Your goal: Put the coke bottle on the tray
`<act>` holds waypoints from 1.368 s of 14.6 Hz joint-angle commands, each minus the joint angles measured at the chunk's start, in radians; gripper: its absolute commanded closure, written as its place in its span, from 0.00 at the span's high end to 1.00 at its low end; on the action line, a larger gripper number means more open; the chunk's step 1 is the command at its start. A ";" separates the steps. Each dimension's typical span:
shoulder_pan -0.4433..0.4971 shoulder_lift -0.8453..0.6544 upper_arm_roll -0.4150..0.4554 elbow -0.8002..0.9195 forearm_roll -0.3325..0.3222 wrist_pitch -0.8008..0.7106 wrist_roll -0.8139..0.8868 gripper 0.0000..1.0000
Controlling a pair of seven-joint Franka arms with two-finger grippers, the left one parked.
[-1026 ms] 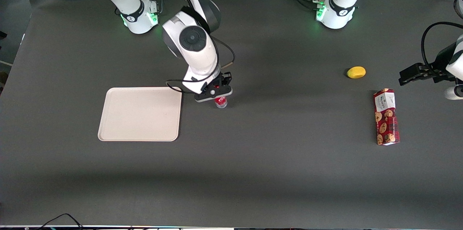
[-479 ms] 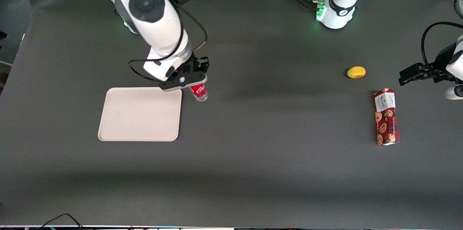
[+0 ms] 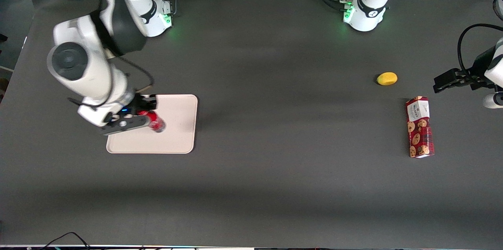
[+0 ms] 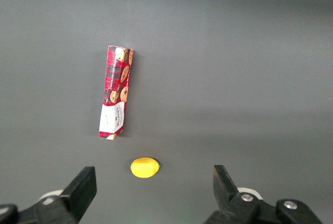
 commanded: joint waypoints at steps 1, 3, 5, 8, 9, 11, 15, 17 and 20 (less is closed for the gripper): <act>-0.093 -0.154 -0.021 -0.216 -0.008 0.103 -0.183 0.00; -0.120 -0.181 -0.084 -0.318 -0.008 0.204 -0.305 0.00; -0.145 -0.178 -0.139 -0.392 -0.001 0.304 -0.412 0.00; -0.156 -0.174 -0.205 -0.499 0.005 0.450 -0.517 0.00; -0.157 -0.168 -0.210 -0.522 0.005 0.487 -0.522 0.00; -0.171 -0.149 -0.213 -0.530 0.012 0.511 -0.523 0.00; -0.176 -0.083 -0.231 -0.527 0.129 0.561 -0.653 0.00; -0.176 -0.068 -0.231 -0.525 0.131 0.564 -0.657 0.00; -0.176 -0.054 -0.231 -0.524 0.131 0.573 -0.657 0.00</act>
